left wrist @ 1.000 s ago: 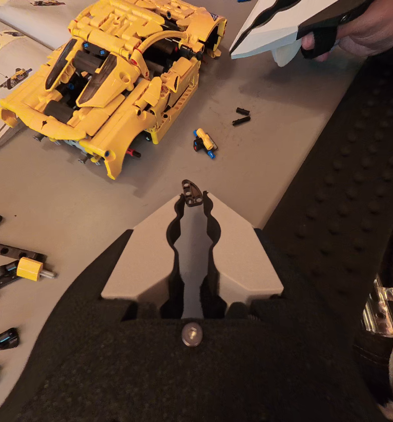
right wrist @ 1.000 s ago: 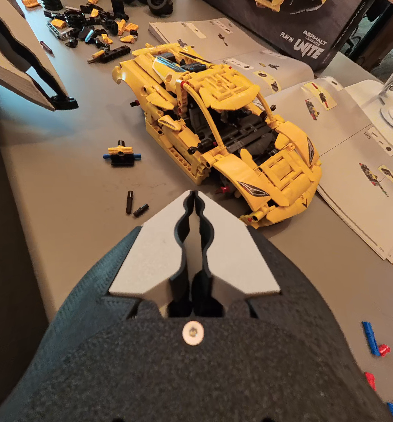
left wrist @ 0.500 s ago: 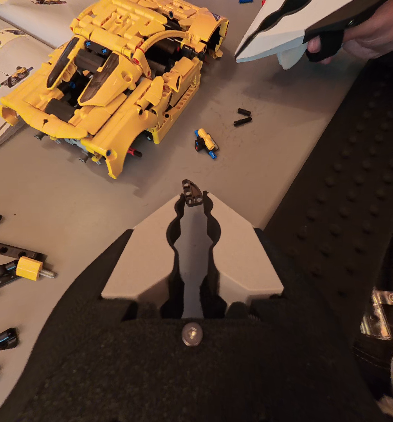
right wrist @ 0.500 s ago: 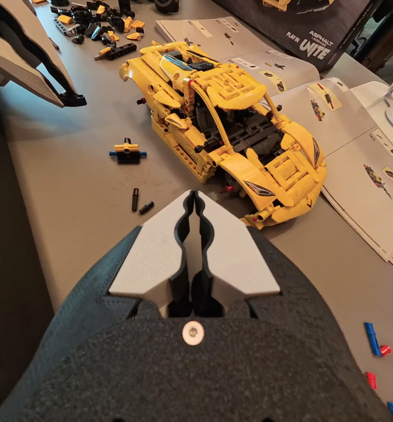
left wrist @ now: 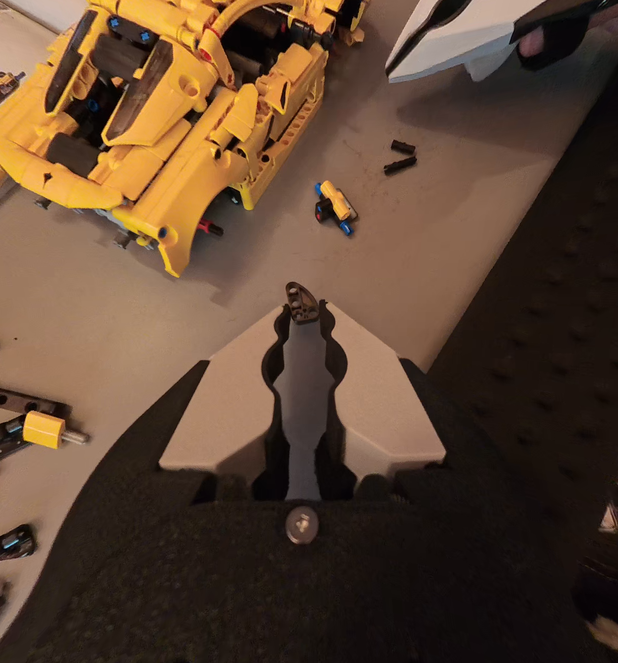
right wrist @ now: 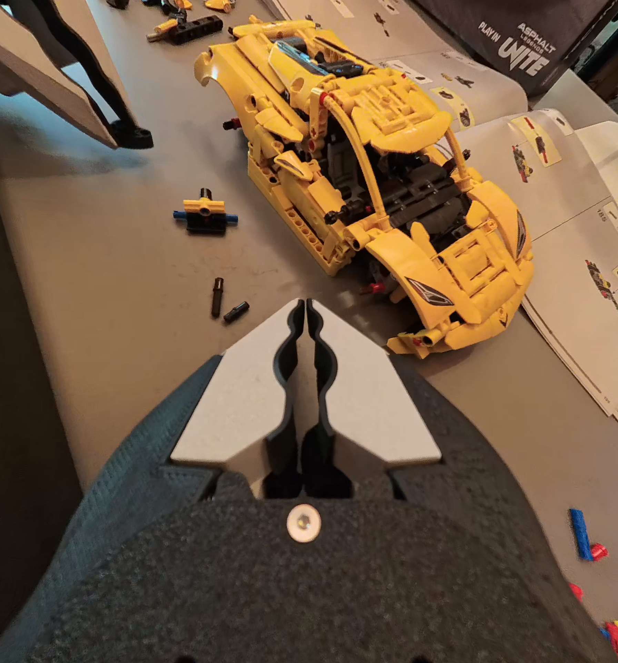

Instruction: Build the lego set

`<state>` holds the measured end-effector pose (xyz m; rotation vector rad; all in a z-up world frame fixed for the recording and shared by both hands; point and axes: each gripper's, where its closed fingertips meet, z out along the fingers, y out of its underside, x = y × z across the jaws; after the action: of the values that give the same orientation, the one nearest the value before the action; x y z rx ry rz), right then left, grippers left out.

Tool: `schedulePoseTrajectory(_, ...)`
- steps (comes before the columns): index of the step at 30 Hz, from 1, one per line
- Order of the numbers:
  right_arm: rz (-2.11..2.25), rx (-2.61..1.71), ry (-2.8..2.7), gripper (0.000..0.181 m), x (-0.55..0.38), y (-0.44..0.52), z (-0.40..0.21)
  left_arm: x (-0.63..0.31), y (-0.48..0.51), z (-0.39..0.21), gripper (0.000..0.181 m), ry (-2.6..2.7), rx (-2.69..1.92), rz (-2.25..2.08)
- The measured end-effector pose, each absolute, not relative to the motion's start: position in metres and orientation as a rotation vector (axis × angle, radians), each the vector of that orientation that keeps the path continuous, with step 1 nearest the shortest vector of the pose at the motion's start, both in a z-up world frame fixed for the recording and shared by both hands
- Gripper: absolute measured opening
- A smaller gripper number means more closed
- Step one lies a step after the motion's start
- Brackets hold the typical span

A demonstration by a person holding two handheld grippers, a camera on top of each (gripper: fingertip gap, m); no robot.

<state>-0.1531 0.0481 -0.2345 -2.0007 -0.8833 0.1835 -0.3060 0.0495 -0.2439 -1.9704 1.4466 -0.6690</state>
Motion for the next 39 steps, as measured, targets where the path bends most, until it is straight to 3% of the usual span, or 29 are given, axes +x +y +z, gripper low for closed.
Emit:
schedulePoseTrajectory(17,0.219,-2.044,-0.886,0.002,-0.154,0.049,-0.243,-0.304,0.042,-0.253,0.016,1.501,-2.019,-0.74)
schedulePoseTrajectory(23,0.236,-2.044,-0.892,0.003,-0.156,0.047,-0.243,-0.303,0.035,-0.25,0.029,1.524,-2.02,-0.844)
schedulePoseTrajectory(29,0.256,-2.036,-0.899,0.005,-0.158,0.045,-0.241,-0.304,0.042,-0.23,0.03,1.407,-1.962,-0.942)
schedulePoseTrajectory(39,0.243,-2.035,-0.898,0.005,-0.157,0.045,-0.241,-0.319,0.046,-0.234,0.03,1.447,-1.924,-0.749)
